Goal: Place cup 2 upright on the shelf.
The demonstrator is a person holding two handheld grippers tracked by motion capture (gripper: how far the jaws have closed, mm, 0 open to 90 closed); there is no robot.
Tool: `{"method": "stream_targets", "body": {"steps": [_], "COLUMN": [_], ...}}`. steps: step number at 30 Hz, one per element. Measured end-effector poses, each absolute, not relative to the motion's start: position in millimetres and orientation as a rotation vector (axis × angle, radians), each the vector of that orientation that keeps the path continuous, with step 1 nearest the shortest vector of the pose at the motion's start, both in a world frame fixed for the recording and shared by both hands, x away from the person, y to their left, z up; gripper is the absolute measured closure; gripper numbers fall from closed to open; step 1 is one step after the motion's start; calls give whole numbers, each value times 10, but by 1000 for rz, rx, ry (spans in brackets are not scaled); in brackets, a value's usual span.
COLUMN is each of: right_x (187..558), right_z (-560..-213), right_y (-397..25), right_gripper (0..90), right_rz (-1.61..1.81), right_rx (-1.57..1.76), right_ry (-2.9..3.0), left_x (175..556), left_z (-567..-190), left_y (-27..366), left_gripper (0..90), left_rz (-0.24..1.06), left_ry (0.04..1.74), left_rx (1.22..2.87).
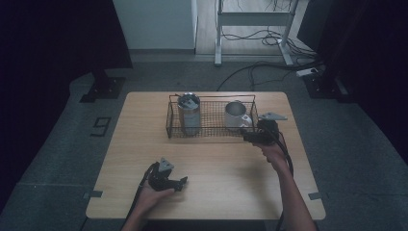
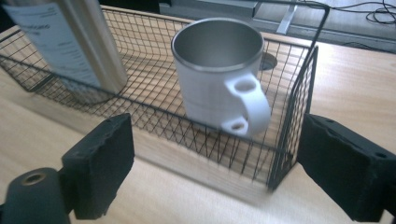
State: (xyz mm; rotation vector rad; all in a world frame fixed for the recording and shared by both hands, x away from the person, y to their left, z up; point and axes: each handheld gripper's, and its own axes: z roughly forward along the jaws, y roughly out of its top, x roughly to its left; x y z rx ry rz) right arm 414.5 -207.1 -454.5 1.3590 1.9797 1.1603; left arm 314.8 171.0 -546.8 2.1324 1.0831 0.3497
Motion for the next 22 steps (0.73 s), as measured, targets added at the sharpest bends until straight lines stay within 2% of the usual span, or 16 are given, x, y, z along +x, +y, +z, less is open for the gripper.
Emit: {"method": "stream_targets", "body": {"steps": [15,22], "right_x": [3569,3416], "right_z": [-4864,-5021], "right_y": [-2352,-2372], "right_gripper": [140,142], "right_rz": [1254,1229], "right_rx": [1370,1362], "right_ry": [1948,1986], "left_x": [3150,3148], "left_z": [-5468,-5468], "left_y": [1712,1706], "left_gripper": [140,140], "left_rz": [349,352], "left_ry": [1083,1081], "left_rx": [2131,2137]}}
